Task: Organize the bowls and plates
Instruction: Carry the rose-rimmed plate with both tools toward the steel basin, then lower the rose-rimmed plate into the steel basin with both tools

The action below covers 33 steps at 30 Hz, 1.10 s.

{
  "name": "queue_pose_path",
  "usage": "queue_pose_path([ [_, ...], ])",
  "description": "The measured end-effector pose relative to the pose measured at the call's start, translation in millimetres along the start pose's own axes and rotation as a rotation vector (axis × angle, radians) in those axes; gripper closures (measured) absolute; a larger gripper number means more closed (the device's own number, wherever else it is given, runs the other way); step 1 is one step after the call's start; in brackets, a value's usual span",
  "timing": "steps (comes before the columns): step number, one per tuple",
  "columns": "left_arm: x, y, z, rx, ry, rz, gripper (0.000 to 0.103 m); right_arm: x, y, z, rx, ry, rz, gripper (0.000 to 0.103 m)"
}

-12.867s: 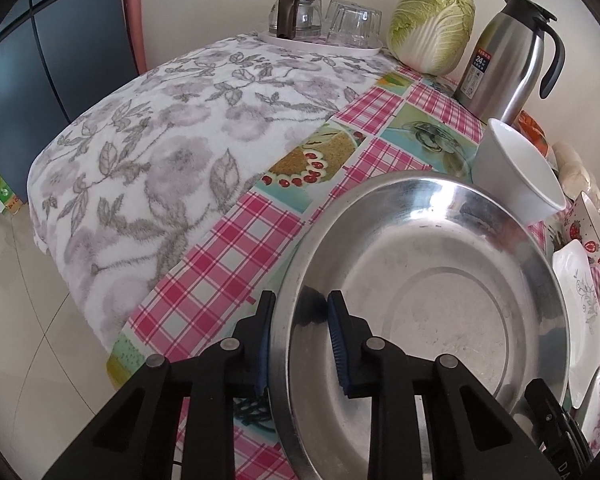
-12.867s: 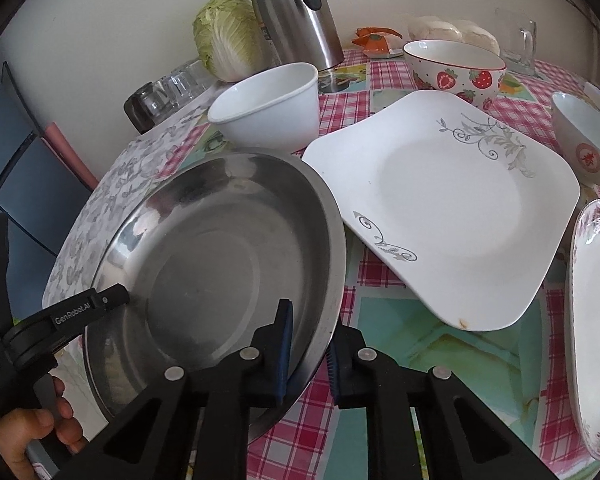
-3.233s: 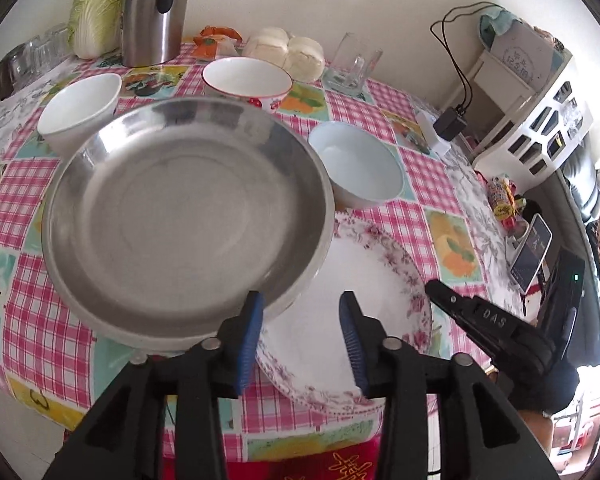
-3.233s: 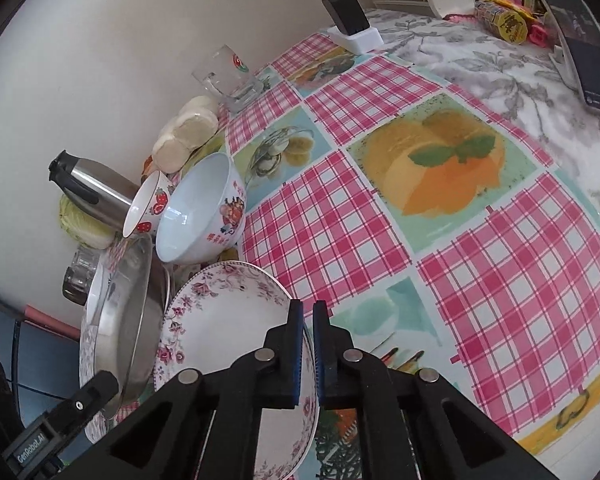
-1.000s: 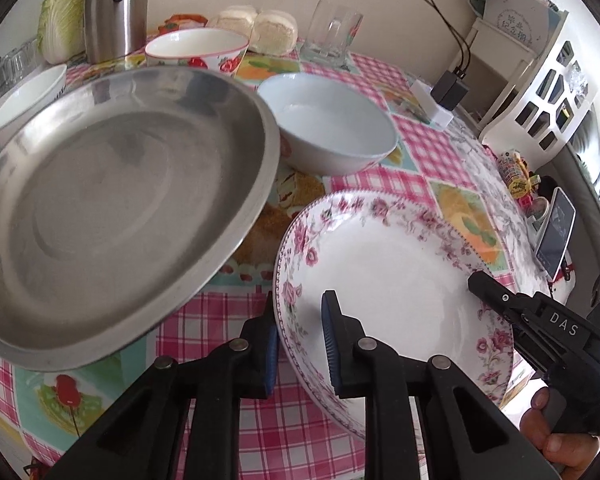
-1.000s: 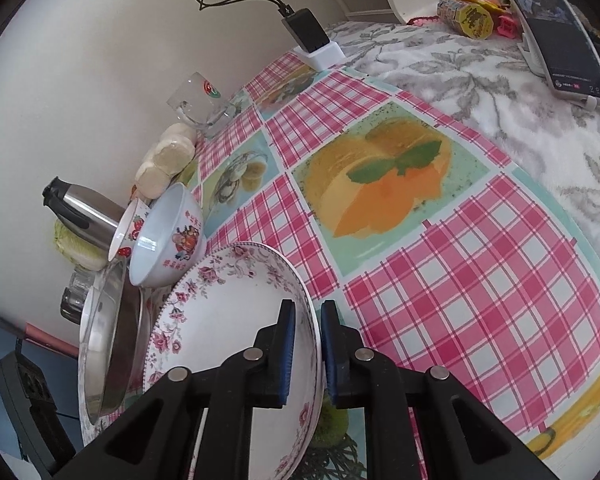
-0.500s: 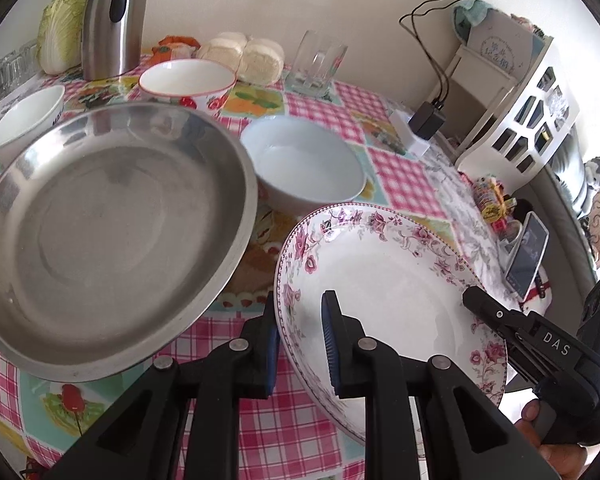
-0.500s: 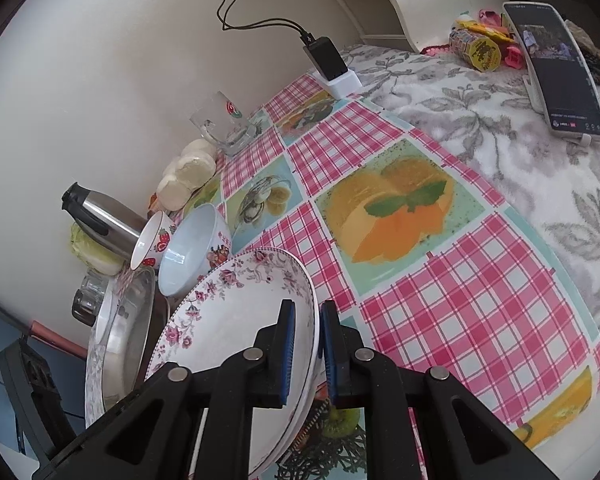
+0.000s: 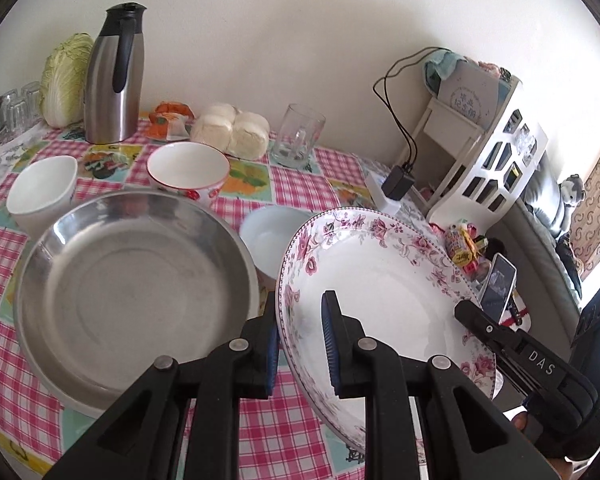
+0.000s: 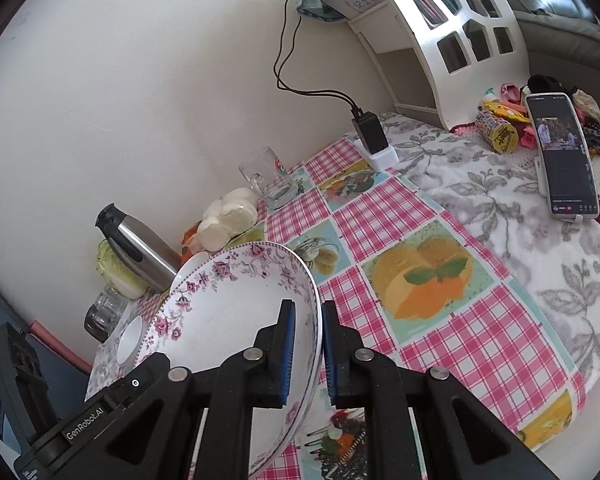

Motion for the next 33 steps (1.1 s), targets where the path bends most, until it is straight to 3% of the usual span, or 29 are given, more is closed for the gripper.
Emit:
queue_pose_path([
  [22, 2, -30, 132, -0.236, -0.095, -0.031, 0.083, 90, 37, 97, -0.056, -0.089, 0.121, 0.089],
  [33, 29, -24, 173, -0.323, -0.129, 0.029, 0.083, 136, 56, 111, -0.068, -0.077, 0.214, 0.089],
])
Point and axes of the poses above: each gripper's, at about its wrist camera, not at the fingertips, and x roughly the way its jaws point, z to its left, y to its underside, the point moved 2 cm from there along x, roughly the way its jaws point, and after that the axes turned 12 degrees about -y, right-handed, at the moved point
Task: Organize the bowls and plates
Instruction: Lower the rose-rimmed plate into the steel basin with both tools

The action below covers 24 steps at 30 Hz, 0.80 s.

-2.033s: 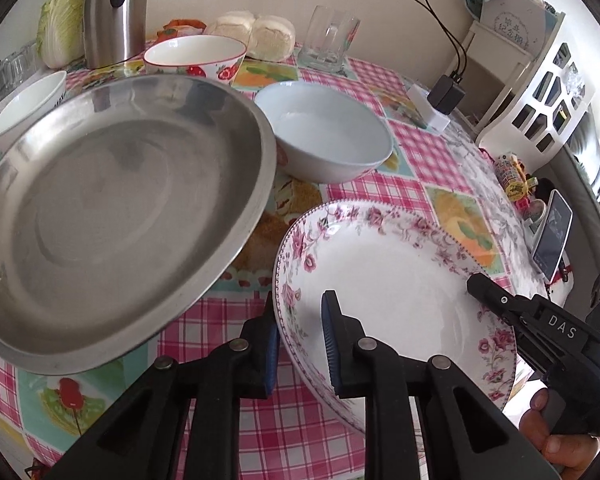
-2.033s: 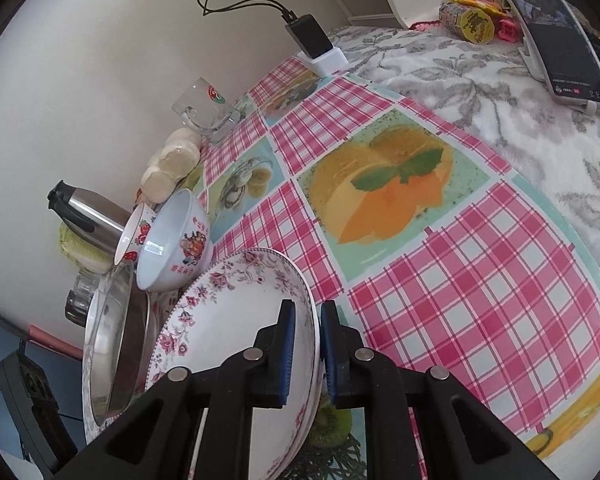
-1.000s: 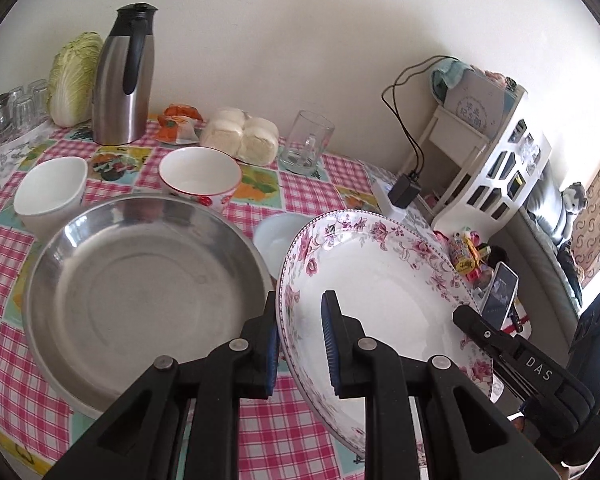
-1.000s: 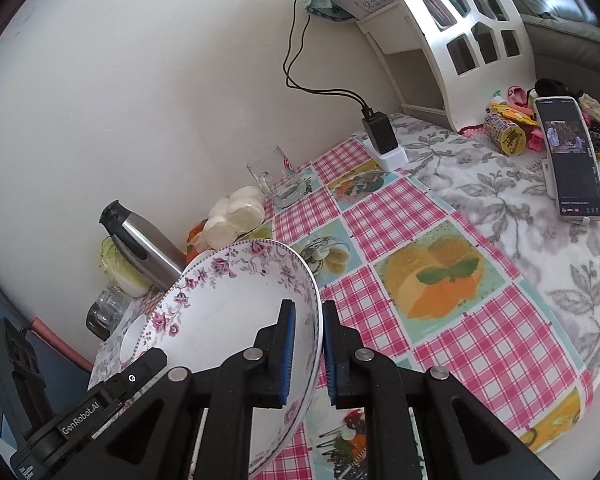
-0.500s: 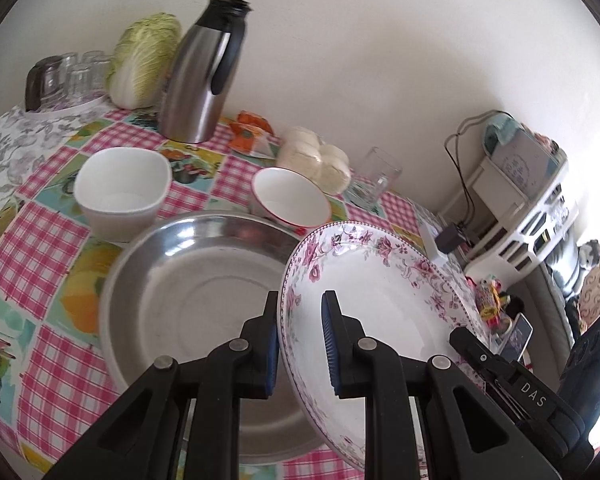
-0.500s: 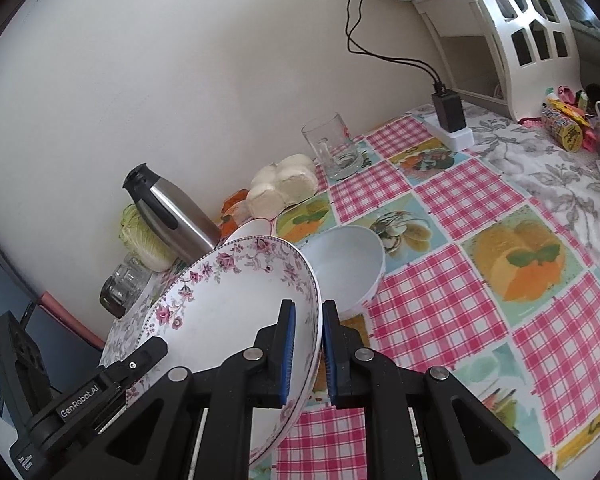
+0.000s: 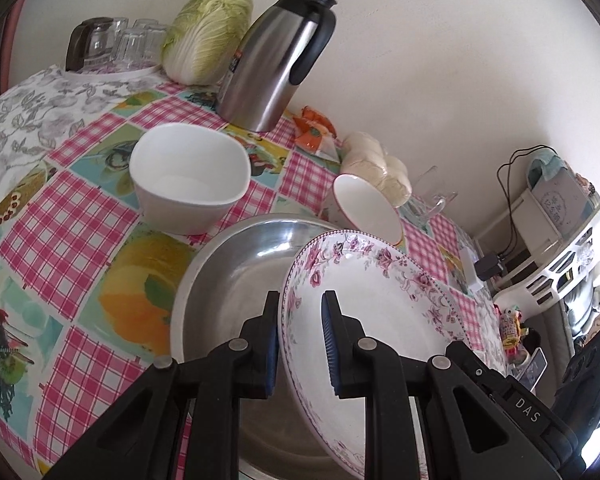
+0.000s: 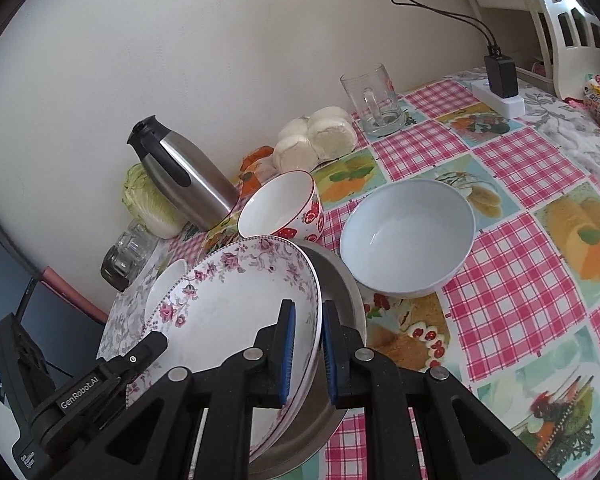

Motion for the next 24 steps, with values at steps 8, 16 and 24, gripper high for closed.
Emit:
queue_pose_path([
  [8, 26, 4, 7, 0.002, -0.035, 0.054, 0.083, 23, 3, -10, 0.02, 0.021, 0.048, 0.089],
  [16, 37, 6, 13, -0.002, -0.061, 0.064, 0.083, 35, 4, -9, -0.003, 0.038, 0.068, 0.089],
  [24, 39, 6, 13, 0.006, -0.094, 0.053, 0.083, 41, 8, -6, -0.034, 0.065, 0.081, 0.089],
])
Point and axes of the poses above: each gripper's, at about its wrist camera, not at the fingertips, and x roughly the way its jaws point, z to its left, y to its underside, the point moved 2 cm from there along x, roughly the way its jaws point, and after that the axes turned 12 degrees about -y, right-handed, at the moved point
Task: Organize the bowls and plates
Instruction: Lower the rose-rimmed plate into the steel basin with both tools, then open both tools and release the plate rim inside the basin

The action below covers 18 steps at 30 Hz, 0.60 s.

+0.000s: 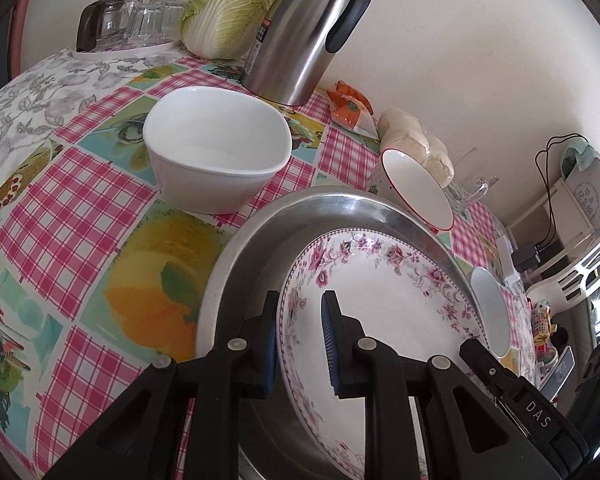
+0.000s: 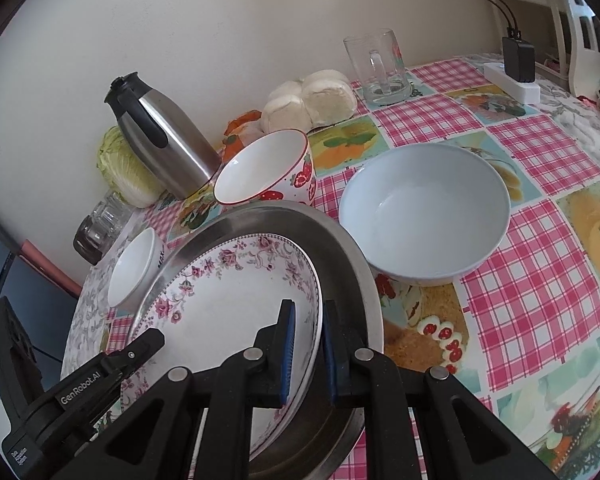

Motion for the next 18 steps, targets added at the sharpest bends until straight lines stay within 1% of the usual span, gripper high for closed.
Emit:
queue_pose_path([
  [3, -0.1, -1.0, 2.6, -0.004, -0.017, -0.011, 0.083, 1.2, 1.2, 3.8, -0.022, 0.024, 0.003, 0.089],
  [8, -1.5, -5.3, 9.6, -0.009, -0.039, -0.039, 0.083, 6.8, 4.6, 7.4, -0.035, 0.006, 0.014, 0.089],
  [13, -0.4, -2.5, 3.1, 0.036, -0.077, -0.047, 0.083, 6.7, 3.8, 5.5, -0.024, 0.004, 0.009, 0.089],
  [15, 0.0, -2.1, 1.7, 0.045, -0.079, -0.044, 0.083, 6.3, 3.3, 4.6, -0.018, -0.002, 0.008, 0.089],
  [17, 0.3, -2.5, 0.6, 0.054, -0.08, -0.036, 0.081, 6.7, 2.9, 5.3, -0.021, 0.003, 0.01, 0.089],
  [18, 0.0, -2.5, -0.2, 0.059, -0.078, -0.031, 0.076, 6.7, 2.7, 5.6, -0.023, 0.001, 0.011, 0.088],
])
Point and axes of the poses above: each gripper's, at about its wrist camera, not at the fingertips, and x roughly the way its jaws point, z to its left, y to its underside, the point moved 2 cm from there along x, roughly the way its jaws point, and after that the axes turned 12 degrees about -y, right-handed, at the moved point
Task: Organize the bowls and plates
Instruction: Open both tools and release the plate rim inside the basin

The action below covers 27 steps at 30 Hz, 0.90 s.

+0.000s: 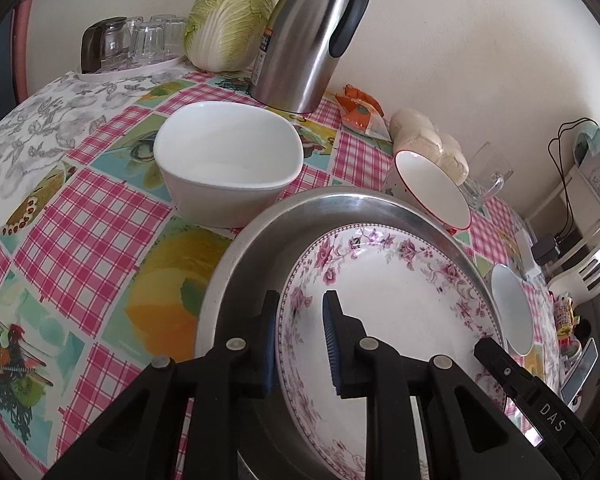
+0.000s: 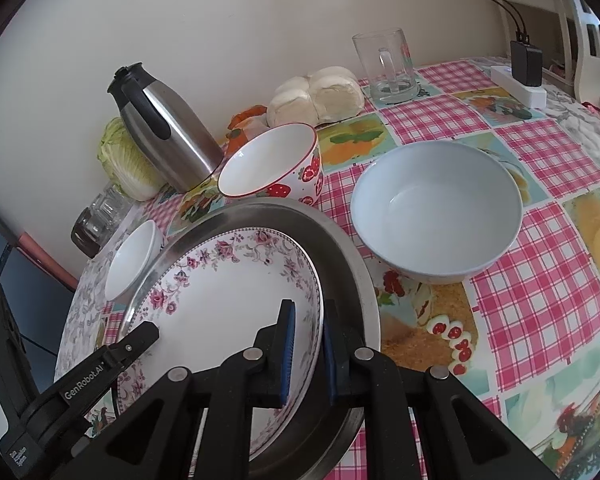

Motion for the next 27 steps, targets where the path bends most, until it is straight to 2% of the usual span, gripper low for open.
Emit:
queue_pose_path([
  [3, -1, 0, -5, 0.018, 0.012, 0.007, 0.062, 1, 0, 3, -0.01, -0.008, 0.005, 0.081],
  [5, -2, 1, -9, 0.036, 0.004, 0.002, 0.058, 1, 0, 5, -0.019, -0.011, 0.006, 0.076],
  [8, -4, 1, -11, 0.048, -0.016, -0.011, 0.055, 1, 0, 5, -0.022, -0.018, 0.006, 0.074],
  [15, -7, -1, -8, 0.032, -0.004, -0.02, 0.051, -5, -2, 6, -0.029, -0.046, -0.03, 0.062],
  [17, -7, -1, -8, 0.029, -0.004, -0.011, 0.051, -12, -5, 7, -0.031, -0.021, -0.052, 0.053],
  [19, -7, -2, -7, 0.01, 0.009, 0.014, 0.049, -21, -9, 7, -0.032, -0.028, -0.081, 0.052],
  [21, -11, -3, -5, -0.009, 0.023, 0.027, 0.043, -29, -14, 9, -0.038, -0.025, -0.093, 0.05],
  [26, -31, -10, -8, -0.001, -0.013, 0.003, 0.031, -40, -21, 16, -0.09, 0.053, -0.085, 0.031],
  [27, -33, -11, -7, -0.001, -0.027, 0.006, 0.027, -42, -22, 17, -0.1, 0.064, -0.08, 0.029],
])
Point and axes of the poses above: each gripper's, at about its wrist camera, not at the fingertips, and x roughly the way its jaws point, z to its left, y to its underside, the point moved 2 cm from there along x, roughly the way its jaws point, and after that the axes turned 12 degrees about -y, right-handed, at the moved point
